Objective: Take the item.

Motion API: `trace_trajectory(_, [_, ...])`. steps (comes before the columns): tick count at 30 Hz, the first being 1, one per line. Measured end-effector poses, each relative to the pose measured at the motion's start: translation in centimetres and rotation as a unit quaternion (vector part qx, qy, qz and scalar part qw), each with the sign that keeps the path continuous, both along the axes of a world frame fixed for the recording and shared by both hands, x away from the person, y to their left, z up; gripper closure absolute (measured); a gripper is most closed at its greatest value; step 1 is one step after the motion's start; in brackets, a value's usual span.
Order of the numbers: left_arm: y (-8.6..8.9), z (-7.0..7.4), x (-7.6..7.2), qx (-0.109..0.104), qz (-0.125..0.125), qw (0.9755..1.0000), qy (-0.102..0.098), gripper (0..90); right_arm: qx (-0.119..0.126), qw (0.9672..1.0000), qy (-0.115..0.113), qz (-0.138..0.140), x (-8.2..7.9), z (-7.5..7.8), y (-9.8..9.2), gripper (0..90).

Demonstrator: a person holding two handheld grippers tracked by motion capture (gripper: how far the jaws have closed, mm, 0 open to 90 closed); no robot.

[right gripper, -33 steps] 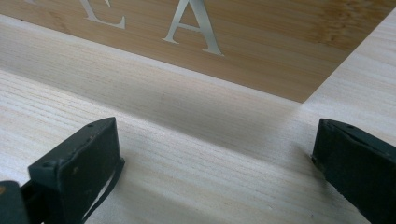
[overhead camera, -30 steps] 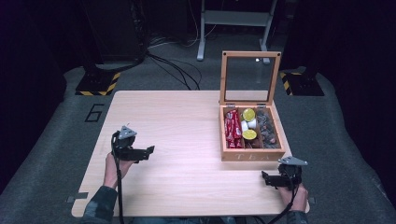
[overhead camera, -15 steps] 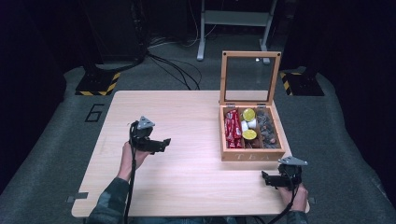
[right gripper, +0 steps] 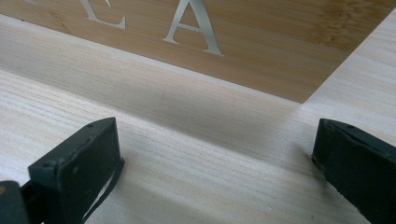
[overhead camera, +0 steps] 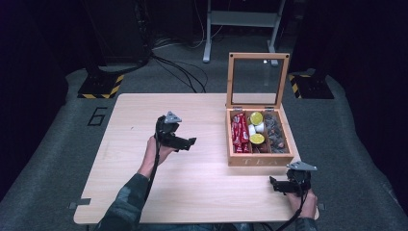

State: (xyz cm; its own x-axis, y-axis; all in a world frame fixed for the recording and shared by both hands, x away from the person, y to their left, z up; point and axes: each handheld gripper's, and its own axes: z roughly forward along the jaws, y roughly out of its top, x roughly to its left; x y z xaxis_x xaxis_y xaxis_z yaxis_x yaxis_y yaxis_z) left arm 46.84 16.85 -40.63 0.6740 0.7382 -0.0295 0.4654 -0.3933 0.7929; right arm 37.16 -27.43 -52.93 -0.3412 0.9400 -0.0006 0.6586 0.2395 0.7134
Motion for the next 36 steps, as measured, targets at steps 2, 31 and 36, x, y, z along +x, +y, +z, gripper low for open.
trace_trajectory(2, [-0.7, 0.1, 0.2, 0.000, -0.006, 1.0000, -0.002, 0.9, 0.000, 1.0000, 0.000, 0.000, 0.0, 0.0, 0.0, 0.4])
trace_trajectory(31, [-11.6, 1.7, 2.9, 0.000, -0.100, 0.9949, -0.015, 0.9, -0.002, 1.0000, -0.002, 0.000, 0.0, 0.0, 0.0, 0.6])
trace_trajectory(36, [-13.6, 1.6, 3.1, 0.001, -0.120, 0.9927, -0.016, 1.7, -0.003, 1.0000, -0.005, 0.002, 0.0, 0.0, 0.0, 0.6])
